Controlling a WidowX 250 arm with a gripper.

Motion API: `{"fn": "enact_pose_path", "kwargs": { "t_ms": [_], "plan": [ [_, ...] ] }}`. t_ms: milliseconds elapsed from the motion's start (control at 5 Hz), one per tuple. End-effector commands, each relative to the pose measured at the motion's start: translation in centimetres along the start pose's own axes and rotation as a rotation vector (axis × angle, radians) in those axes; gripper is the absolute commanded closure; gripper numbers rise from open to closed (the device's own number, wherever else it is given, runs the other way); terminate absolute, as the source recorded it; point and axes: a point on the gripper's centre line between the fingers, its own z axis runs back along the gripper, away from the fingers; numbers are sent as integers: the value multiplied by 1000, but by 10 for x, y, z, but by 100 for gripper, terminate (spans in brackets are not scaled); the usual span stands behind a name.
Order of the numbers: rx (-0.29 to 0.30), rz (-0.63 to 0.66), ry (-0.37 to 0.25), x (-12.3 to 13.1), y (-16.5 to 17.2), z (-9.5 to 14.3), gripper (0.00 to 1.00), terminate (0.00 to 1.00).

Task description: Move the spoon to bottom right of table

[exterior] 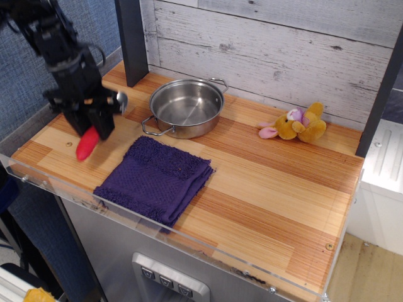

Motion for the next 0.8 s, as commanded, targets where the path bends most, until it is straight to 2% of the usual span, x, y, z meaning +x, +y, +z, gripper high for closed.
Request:
{"fn": "enact_pose_path", "kwargs": {
  "t_ms": [0,200,600],
  "plan": [
    [33,2,-174,24,-22,65,100,0],
    [43,-71,-199,25,-58,85,100,0],
    [-59,-240,-221,7,-141,104,100,0]
  ]
}}
